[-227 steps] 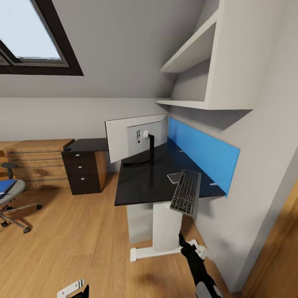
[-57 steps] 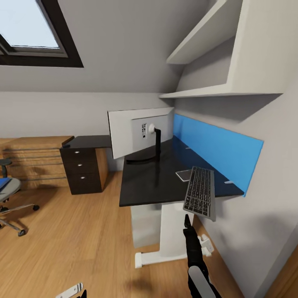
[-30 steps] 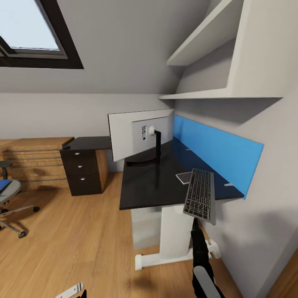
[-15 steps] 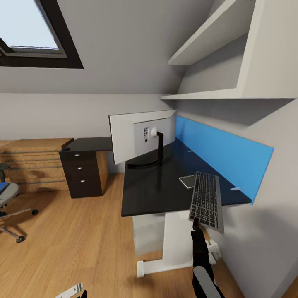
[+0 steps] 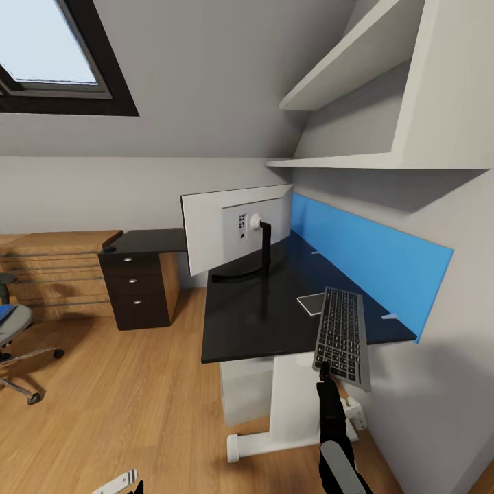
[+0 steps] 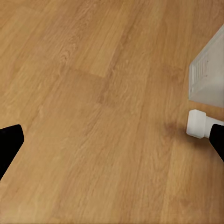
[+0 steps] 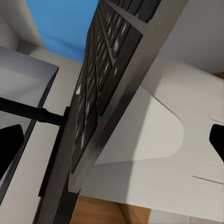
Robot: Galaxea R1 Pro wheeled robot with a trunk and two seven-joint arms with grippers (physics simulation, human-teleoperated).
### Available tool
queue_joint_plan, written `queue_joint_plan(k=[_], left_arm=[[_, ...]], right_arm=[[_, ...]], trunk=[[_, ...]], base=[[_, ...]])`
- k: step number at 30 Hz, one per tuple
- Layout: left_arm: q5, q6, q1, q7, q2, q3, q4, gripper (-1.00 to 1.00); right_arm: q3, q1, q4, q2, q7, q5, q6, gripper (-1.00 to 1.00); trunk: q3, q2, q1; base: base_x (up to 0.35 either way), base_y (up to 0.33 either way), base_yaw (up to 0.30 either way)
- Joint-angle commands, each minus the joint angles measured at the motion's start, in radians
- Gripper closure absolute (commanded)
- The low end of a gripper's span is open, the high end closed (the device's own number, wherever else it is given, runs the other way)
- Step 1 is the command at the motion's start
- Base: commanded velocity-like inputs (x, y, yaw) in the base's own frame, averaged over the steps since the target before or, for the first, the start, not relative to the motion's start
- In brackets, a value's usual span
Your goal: In the bedroom, organize the workspace by keeping the computer under the desk, ensuring the monitor is on the desk, placing the keyboard on the desk next to the monitor, placing the mouse on the desk next to the keyboard, moving the folder from the swivel chair onto the desk next to the mouse, stacking the notebook on top of the folder with the pen on top of the notebook, and positioning the swivel chair next to the desk.
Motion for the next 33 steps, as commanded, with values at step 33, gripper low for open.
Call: queue_joint_plan(k=[33], left_arm=[[0.011, -0.006, 0.000, 0.008, 0.002, -0.005, 0.012, -1.00]], right_arm=[[-0.002, -0.001, 0.000, 0.001, 0.009, -0.010, 0.000, -1.00]], trunk=[[-0.001, 0.000, 0.000]], base=[[0.043, 0.000, 0.000]])
